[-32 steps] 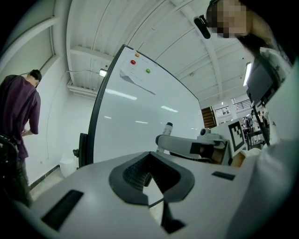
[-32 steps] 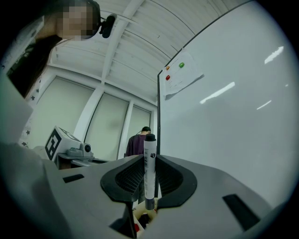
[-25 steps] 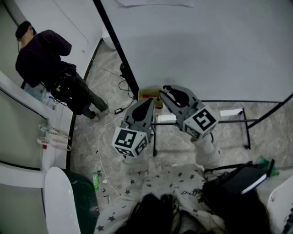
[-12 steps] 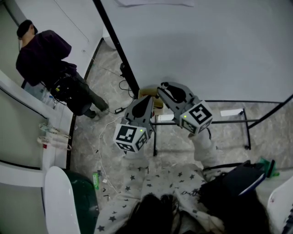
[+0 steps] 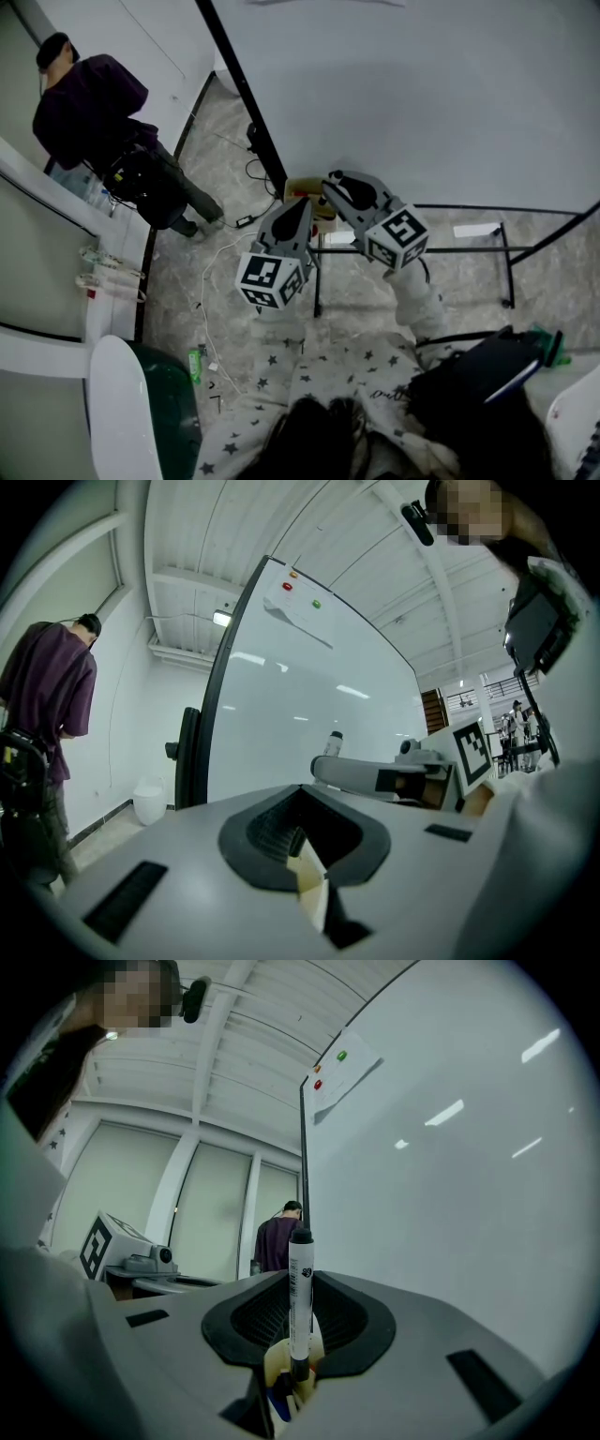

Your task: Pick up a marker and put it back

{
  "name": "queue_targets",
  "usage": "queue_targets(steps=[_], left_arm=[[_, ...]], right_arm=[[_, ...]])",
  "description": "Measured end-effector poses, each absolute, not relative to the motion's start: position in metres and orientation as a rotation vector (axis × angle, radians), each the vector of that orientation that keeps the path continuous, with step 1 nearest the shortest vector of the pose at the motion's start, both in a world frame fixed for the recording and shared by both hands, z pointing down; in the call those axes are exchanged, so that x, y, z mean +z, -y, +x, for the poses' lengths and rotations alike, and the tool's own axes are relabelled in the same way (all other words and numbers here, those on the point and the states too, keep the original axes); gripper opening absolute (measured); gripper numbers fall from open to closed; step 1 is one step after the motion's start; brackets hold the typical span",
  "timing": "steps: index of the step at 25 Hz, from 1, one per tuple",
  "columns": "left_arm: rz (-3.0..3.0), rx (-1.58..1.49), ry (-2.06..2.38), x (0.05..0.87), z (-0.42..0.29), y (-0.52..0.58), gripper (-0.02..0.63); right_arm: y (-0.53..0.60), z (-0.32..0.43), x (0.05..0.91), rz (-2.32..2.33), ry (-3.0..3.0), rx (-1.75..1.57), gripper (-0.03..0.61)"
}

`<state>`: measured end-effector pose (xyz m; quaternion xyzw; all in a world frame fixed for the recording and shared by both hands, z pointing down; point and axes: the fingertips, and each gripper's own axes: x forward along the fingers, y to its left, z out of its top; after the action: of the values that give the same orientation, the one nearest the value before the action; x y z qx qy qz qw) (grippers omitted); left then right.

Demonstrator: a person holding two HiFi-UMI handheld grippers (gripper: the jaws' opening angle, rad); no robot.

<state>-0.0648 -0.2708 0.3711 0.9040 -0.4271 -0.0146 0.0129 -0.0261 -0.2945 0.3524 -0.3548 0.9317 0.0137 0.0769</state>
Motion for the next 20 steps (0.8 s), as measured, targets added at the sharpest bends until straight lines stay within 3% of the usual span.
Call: queue_targets(steps=[20], left_arm=[[2.774, -0.016, 1.296, 0.41, -0.059, 0.269, 0.0]], right_arm=[[0.3, -0.027, 0.418, -1.024, -2.794, -0.142, 0.083]])
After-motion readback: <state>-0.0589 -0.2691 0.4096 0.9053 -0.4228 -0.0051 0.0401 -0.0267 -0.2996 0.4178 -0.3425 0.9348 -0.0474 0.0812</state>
